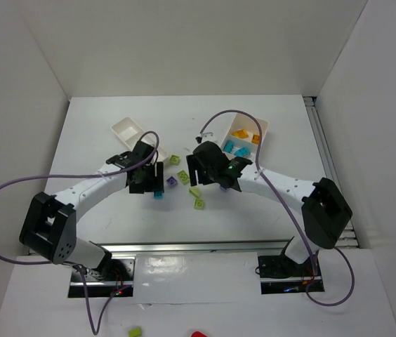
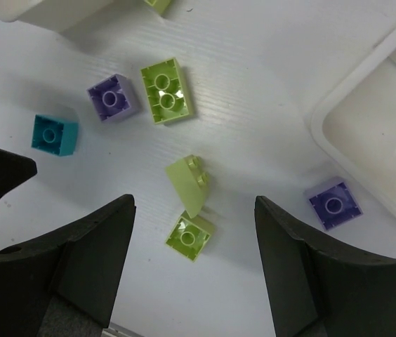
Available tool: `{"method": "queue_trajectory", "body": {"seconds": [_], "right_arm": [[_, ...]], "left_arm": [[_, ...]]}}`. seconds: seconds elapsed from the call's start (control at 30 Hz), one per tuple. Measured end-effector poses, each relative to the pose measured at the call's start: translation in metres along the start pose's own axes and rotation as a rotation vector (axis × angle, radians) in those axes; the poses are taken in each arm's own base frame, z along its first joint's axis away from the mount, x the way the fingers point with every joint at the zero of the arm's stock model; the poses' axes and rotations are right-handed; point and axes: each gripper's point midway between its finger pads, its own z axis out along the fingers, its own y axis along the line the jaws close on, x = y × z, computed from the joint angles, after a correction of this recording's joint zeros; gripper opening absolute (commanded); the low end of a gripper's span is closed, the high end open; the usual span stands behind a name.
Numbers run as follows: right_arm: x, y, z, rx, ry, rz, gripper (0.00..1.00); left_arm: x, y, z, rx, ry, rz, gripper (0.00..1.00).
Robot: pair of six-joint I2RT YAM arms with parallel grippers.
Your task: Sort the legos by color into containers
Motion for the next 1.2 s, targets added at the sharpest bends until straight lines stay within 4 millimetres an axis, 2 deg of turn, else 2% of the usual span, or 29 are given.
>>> {"method": "queue_trajectory", "body": {"seconds": [0.23,0.33,0.43,0.47,0.5,0.6,0.67,0.77,0.83,0.9,1.0,1.07,1.13,1.2], "right_arm": [[-0.007,-0.009,-0.004,0.048,-0.033,0.014,0.76],[-0.012,-0.011,-0.010,0.059,-0.055,0.024,0.76],[-0.017,-0.013,-0.014,0.067,-0.074,0.029,0.76],[-0.018,-0.014,-0.015,0.071,-0.079,0.030,0.76],[-0.019,-0.014,-0.015,0.073,-0.083,0.031,0.76],[-0.022,-0.020,-0.016,0.096,-0.092,0.033,0.76],[-0.023,-0.026,-0.018,0.120,-0.092,0.034,0.76],[-0.032,-0.046,-0.025,0.175,-0.110,0.047,0.76],[-0.046,-0.066,-0.034,0.214,-0.142,0.075,0.76],[-0.066,-0.092,-0.051,0.256,-0.199,0.126,0.76],[-0.094,-0.131,-0.083,0.318,-0.302,0.214,0.76],[-0.108,-0.156,-0.106,0.363,-0.366,0.270,0.76],[-0.114,-0.174,-0.123,0.395,-0.406,0.313,0.76],[-0.114,-0.192,-0.136,0.434,-0.423,0.352,0.76]], "left_arm": [[0.009,-0.002,0.036,-0.013,0.056,-0.016,0.75],[0.011,-0.002,0.048,-0.021,0.075,-0.022,0.69],[0.014,-0.001,0.056,-0.029,0.090,-0.025,0.58],[0.015,-0.001,0.057,-0.035,0.092,-0.023,0.55],[0.016,0.000,0.058,-0.043,0.094,-0.019,0.46],[0.013,0.001,0.057,-0.058,0.085,-0.020,0.38],[0.009,0.001,0.053,-0.063,0.074,-0.018,0.35],[-0.003,-0.006,0.038,-0.050,0.042,-0.002,0.34],[-0.020,-0.020,0.023,-0.014,-0.002,0.013,0.34],[-0.041,-0.045,0.003,0.058,-0.062,0.047,0.32],[-0.078,-0.099,-0.033,0.200,-0.159,0.111,0.32],[-0.099,-0.132,-0.049,0.281,-0.196,0.140,0.31],[-0.120,-0.170,-0.057,0.364,-0.222,0.168,0.31],[-0.132,-0.202,-0.050,0.417,-0.225,0.201,0.31]]}}
